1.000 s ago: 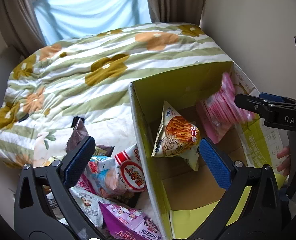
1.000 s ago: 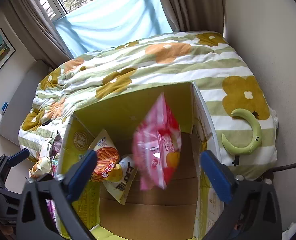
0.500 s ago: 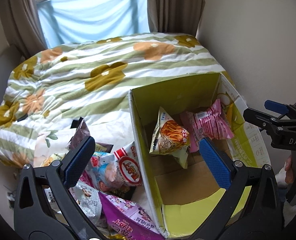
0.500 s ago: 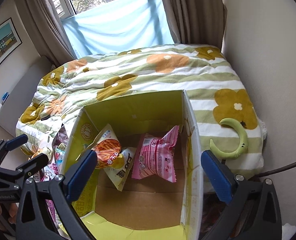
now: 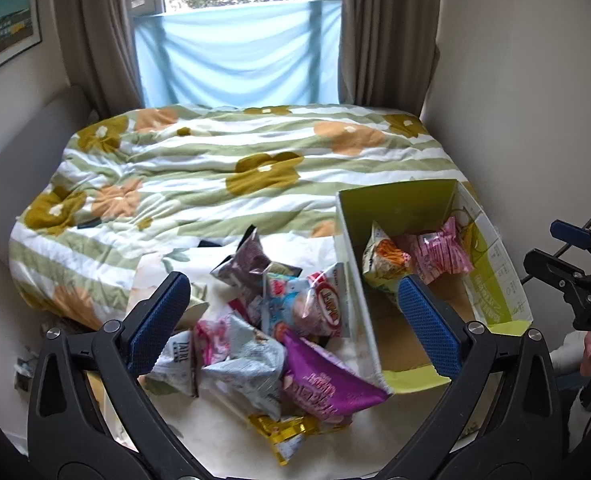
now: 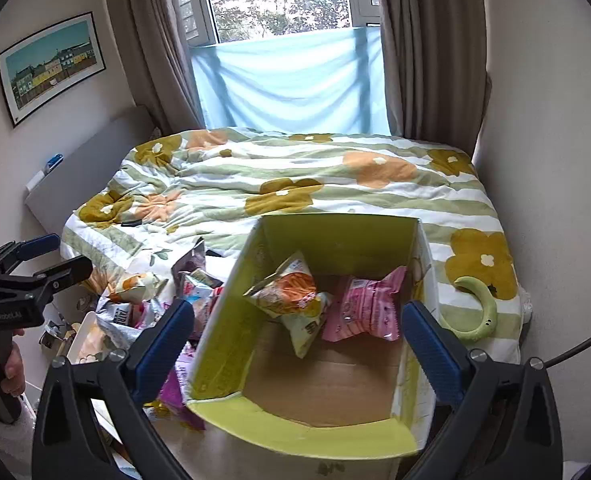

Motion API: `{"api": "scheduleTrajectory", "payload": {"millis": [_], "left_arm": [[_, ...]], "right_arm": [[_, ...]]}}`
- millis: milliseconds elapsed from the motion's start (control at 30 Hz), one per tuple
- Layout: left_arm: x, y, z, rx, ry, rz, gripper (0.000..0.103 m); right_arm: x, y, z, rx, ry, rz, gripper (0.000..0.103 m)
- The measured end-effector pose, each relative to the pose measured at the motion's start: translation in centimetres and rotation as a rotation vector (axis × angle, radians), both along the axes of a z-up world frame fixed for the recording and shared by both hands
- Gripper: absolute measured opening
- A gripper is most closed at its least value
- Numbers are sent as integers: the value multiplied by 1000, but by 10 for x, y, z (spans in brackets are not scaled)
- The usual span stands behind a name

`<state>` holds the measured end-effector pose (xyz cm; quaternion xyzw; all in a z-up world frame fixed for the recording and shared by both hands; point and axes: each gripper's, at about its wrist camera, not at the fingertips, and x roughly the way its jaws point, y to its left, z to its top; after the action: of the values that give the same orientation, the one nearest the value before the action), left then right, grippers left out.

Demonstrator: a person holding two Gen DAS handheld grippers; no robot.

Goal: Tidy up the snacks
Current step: 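Return both tools to the pile and grasp a white printed bag with the left tool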

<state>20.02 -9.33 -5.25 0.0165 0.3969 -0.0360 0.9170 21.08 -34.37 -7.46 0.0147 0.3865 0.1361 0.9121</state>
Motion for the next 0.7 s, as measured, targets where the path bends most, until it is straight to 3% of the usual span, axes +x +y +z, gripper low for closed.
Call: {"api": "scheduleTrajectory", "payload": {"millis": [267, 700], "left_arm": [[-35, 94, -15, -34, 37, 57, 103], [-34, 224, -84, -99, 197, 2, 103]], "right_arm": [[-39, 72, -8, 101, 23, 45, 103], [-54, 211, -60, 83, 65, 39, 103]]}}
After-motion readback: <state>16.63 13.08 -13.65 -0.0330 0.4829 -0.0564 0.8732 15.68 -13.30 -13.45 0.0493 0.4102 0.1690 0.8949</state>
